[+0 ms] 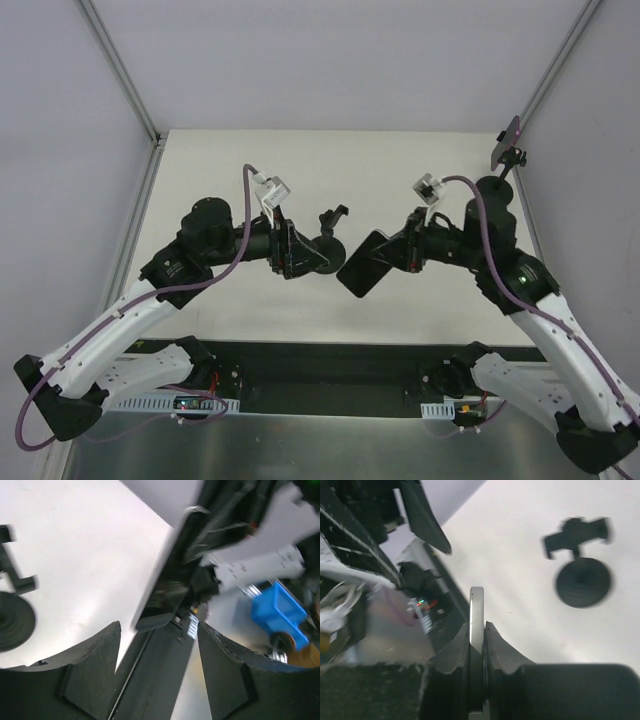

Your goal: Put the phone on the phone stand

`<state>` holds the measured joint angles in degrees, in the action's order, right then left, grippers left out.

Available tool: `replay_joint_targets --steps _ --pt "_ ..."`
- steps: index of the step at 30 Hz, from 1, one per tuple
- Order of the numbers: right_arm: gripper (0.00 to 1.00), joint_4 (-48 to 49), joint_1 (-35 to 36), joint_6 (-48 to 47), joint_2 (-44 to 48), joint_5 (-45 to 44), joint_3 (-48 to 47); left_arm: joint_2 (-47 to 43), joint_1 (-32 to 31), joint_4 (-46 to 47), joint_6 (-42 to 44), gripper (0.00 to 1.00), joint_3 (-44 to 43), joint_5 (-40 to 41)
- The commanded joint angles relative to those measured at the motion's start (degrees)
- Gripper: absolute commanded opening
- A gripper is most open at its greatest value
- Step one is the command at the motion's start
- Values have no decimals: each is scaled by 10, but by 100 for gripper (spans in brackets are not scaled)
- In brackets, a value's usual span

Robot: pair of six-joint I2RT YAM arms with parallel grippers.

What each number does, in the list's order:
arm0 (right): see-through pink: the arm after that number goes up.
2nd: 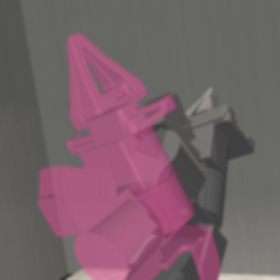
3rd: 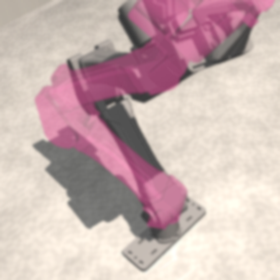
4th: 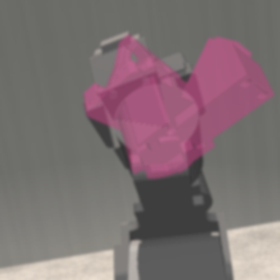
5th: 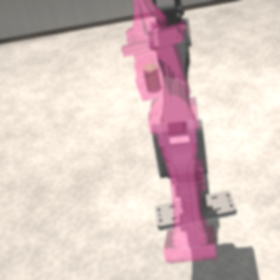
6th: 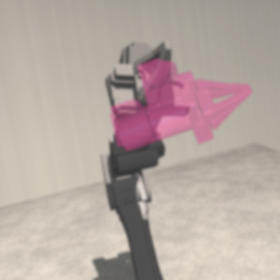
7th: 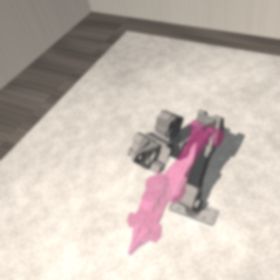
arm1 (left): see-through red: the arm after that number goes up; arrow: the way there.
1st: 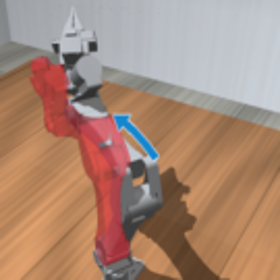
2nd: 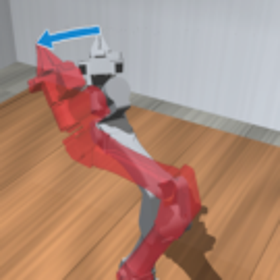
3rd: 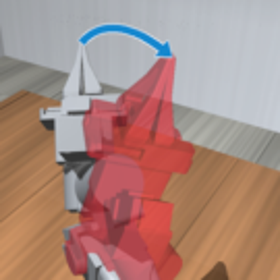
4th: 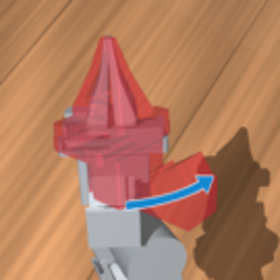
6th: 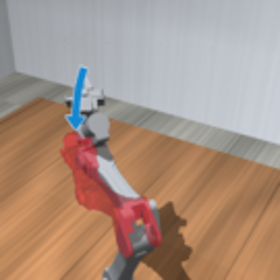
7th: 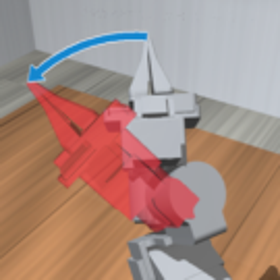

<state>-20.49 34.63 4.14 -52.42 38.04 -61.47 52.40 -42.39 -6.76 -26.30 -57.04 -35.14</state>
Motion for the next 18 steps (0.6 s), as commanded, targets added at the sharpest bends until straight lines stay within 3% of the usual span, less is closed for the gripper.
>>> replay_joint_targets --steps 1,2,6,8,11,18 --pt "1 -102 -17 -38 130 -250 -6 2 -8 -53 -35 64 -19 219" --pt "1 -137 -18 -54 144 -283 -6 26 -15 -54 -35 81 -23 238" --pt "1 -168 -19 -84 177 -349 -7 88 -72 -72 -22 86 -53 382" --pt "1 -173 -19 -91 177 -344 -12 131 -86 -78 -8 84 -76 444" --pt "1 -173 -18 -92 174 -326 -14 192 -102 -86 5 73 -108 510" --pt "1 -152 -19 -91 162 -282 -6 277 -107 -96 35 63 -140 594"
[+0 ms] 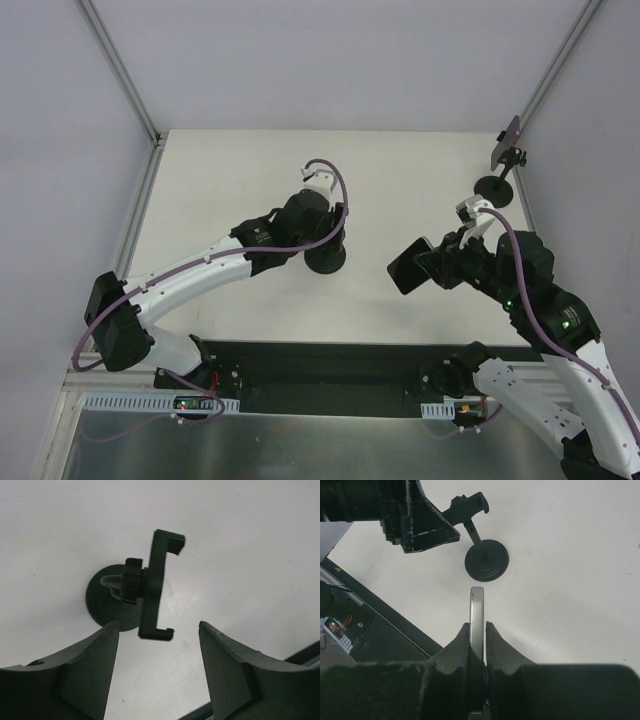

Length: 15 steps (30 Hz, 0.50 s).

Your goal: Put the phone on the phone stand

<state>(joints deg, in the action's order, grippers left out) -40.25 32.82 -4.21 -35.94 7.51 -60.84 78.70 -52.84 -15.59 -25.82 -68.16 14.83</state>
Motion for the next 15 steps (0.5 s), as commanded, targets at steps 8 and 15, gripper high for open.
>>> replay_joint_targets --steps 8,15 --pt "1 90 0 -29 -46 80 -5 20 5 -8 105 14 -29 77" --pt "1 140 40 -69 -132 203 -27 -79 20 -8 219 0 49 -51"
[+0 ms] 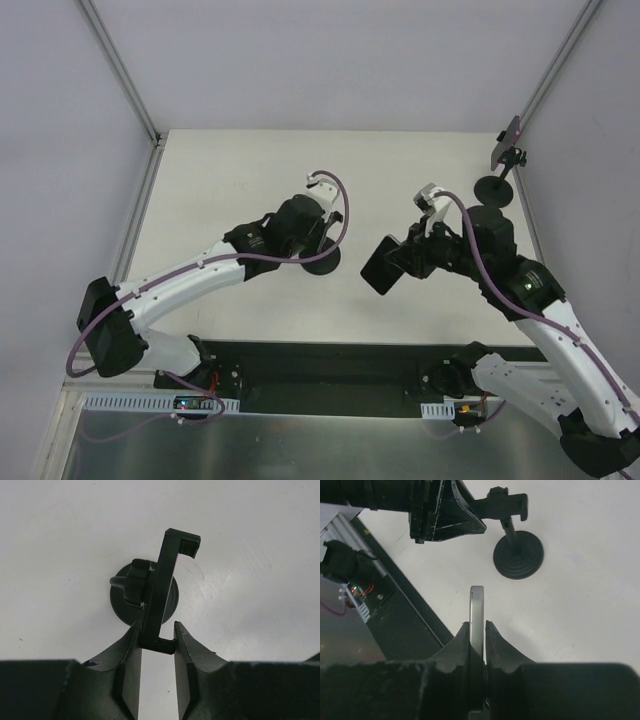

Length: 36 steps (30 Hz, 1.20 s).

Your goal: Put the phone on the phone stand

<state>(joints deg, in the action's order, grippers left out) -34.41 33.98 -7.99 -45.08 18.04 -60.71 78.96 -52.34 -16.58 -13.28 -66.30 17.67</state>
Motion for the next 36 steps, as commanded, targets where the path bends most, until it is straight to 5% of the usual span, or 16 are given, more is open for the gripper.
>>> replay_joint_targets --steps 1,6,14,16,17,18,20,22,24,27,30,33,36 --pt "1 95 33 -33 -50 113 -31 -113 17 0 109 0 54 -103" --pt "1 122 85 -41 -105 163 -54 -203 29 -35 196 0 103 -263" --pt "1 134 131 -49 -147 165 -84 -265 46 -95 249 0 120 -327" --pt "1 135 141 -51 -146 164 -83 -282 50 -97 235 14 133 -309" --pt "1 135 144 -51 -145 165 -83 -287 53 -96 224 38 136 -299" --pt "1 134 151 -52 -145 162 -83 -296 53 -97 202 48 136 -287" --pt "1 129 157 -52 -146 155 -86 -311 53 -97 174 63 135 -277" --pt "1 112 165 -59 -150 147 -93 -339 53 -97 134 67 139 -275" --pt "1 101 168 -64 -152 139 -102 -365 53 -100 66 65 150 -267" --pt "1 58 169 -79 -150 115 -116 -390 53 -112 -22 44 167 -220" --pt "1 37 169 -89 -142 91 -120 -391 53 -124 -78 35 173 -218" --pt "1 38 169 -88 -134 94 -114 -384 41 -141 -121 37 165 -184" --pt "1 39 169 -83 -133 103 -112 -380 19 -148 -144 51 157 -136"
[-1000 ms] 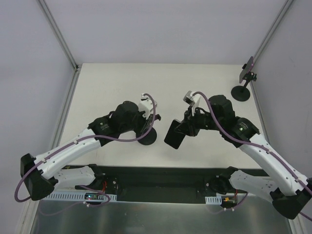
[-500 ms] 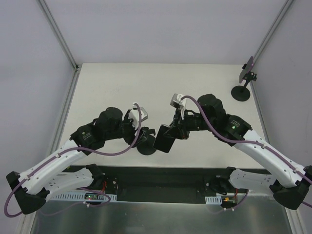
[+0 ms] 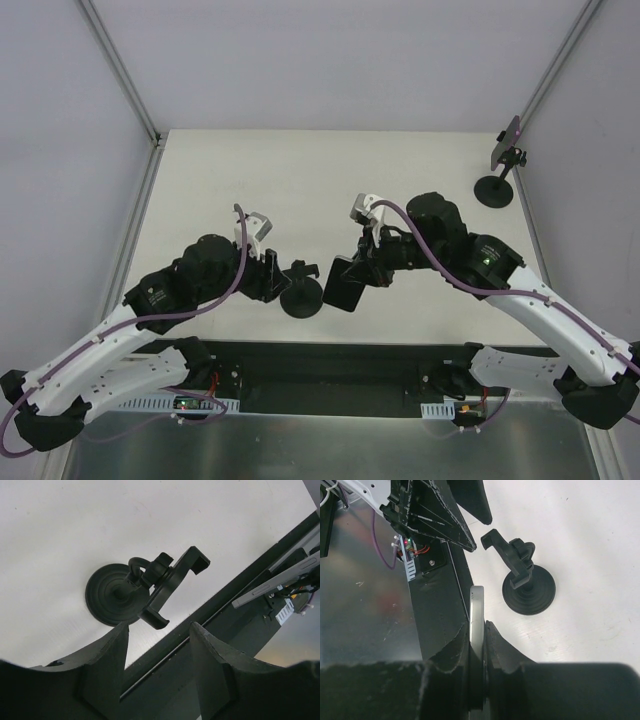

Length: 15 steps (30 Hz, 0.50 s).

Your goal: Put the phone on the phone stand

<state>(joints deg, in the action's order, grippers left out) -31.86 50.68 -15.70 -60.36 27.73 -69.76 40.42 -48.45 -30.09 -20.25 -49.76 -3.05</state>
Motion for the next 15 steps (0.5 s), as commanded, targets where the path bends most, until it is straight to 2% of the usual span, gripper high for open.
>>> replay_joint_targets --steps 1,4,6,7,8,10,15 --pt "1 17 2 -3 19 8 -17 9 -23 -15 -76 54 -10 79" --pt "1 28 2 5 20 17 -12 39 -36 -31 -81 53 -24 104" --pt "1 35 2 8 21 21 -10 61 -50 -41 -83 49 -35 120" --pt "1 36 4 8 20 22 -11 68 -53 -44 -84 45 -38 136" --pt "1 37 5 9 19 21 -12 72 -58 -46 -85 38 -42 143" --pt "1 41 5 11 18 22 -14 80 -61 -50 -85 32 -43 162" --pt "1 36 14 3 -8 18 -32 95 -64 -50 -80 29 -46 185"
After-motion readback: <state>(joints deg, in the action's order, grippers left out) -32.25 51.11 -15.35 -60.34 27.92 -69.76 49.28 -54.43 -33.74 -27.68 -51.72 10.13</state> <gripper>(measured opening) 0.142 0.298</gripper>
